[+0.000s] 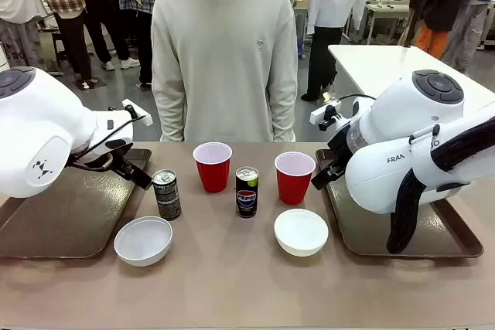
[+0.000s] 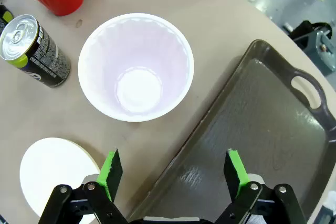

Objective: Prepare tableware on both trays.
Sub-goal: Pick up a Picnic Bowl from the table and place it on a Handle tray.

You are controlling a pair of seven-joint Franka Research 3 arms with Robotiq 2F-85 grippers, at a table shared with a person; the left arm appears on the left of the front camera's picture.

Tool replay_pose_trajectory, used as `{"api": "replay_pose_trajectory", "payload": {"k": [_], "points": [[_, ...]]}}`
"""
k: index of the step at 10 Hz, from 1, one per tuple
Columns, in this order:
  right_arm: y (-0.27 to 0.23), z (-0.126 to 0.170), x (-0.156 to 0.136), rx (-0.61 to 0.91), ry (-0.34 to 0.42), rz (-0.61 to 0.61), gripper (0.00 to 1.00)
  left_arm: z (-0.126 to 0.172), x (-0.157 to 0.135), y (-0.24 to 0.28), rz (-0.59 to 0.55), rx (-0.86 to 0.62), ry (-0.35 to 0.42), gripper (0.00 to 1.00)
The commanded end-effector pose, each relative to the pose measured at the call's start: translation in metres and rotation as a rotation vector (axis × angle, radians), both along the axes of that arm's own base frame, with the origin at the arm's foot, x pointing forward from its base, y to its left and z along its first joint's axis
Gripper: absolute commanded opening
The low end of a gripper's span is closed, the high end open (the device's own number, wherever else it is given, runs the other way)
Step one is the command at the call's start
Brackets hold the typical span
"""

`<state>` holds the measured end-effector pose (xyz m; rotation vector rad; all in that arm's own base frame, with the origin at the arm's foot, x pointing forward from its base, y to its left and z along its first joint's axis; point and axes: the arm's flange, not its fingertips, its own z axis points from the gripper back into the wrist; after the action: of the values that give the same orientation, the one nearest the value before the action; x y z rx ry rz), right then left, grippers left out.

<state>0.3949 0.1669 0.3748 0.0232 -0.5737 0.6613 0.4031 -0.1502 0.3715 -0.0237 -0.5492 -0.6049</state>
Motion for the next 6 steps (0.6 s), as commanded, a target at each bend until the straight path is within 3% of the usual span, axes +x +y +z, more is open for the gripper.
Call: {"api": "replay_pose_trajectory", "payload": {"k": [1,6], "points": [[0.0000,0.0000,0.0000,0.000,0.000,0.000,1.00,0.0000,0.0000,-0.0001,0.000,0.000,0.000,1.00],[0.0000,0.0000,0.0000,0.000,0.000,0.000,1.00,0.0000,0.0000,-0.0001,0.000,0.000,0.000,1.00]]}}
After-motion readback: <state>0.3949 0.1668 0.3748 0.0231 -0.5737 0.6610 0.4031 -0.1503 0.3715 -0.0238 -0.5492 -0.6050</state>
